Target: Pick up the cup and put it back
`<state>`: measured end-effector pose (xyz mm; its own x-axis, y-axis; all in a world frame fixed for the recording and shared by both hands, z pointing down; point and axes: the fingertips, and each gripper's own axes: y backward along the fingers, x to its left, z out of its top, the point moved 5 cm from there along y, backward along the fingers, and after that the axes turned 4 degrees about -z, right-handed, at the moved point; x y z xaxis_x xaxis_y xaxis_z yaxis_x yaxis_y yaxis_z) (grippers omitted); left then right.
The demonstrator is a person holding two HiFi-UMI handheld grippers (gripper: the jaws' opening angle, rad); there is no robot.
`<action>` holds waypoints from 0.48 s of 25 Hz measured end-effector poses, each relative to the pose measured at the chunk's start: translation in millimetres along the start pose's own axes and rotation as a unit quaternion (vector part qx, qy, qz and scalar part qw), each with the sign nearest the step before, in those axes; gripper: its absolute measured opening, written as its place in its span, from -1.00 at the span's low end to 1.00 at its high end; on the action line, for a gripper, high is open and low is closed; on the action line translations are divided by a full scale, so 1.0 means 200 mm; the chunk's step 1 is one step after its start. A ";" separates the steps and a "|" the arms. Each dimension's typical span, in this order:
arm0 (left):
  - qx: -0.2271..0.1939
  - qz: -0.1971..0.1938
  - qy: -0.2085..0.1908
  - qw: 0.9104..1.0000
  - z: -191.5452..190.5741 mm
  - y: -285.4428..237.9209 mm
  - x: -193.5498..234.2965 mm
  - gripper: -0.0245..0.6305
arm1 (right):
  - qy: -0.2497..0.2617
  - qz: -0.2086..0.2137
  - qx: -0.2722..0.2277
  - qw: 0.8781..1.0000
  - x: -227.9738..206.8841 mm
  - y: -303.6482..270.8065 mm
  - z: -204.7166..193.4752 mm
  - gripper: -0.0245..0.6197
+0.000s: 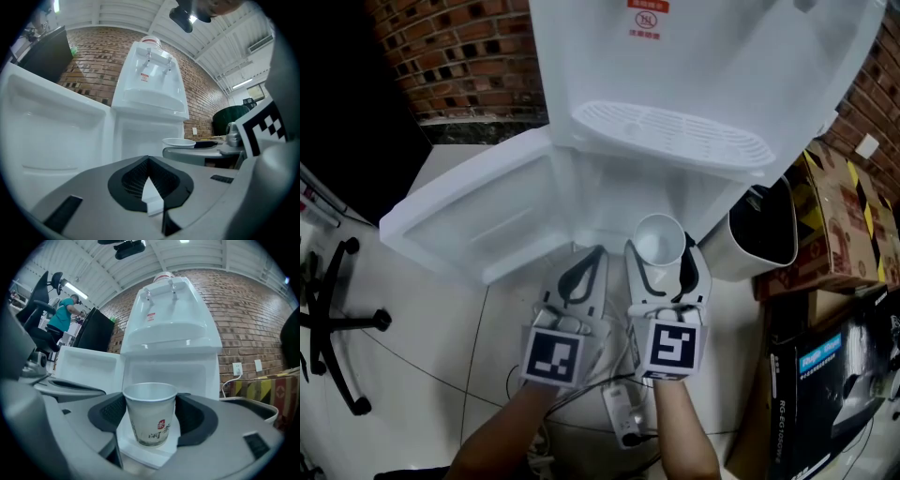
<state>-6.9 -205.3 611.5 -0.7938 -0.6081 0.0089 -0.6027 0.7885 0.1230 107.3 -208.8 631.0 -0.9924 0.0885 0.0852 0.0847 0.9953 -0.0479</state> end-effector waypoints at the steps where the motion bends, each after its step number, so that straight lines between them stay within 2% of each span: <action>1: 0.000 -0.001 0.001 1.000 -0.01 0.00 0.00 -0.93 | 0.003 0.002 -0.002 1.000 -0.01 -0.03 -0.02 0.12; 4: -0.003 -0.002 0.003 1.000 -0.02 0.00 0.01 -0.93 | 0.014 0.007 -0.006 1.000 -0.02 -0.14 -0.09 0.12; 7: -0.005 0.001 0.008 1.000 -0.04 -0.02 0.02 -0.93 | -0.003 0.006 -0.018 1.000 -0.02 -0.26 -0.14 0.12; 12: -0.002 -0.005 0.012 1.000 -0.08 -0.06 0.02 -0.93 | 0.005 0.011 0.001 1.000 -0.03 -0.45 -0.30 0.12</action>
<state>-1.8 -219.1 626.1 -0.7858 -0.6177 0.0307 -0.6099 0.7823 0.1269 111.0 -295.6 694.0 -0.9894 0.1107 0.0938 0.1062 0.9930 -0.0521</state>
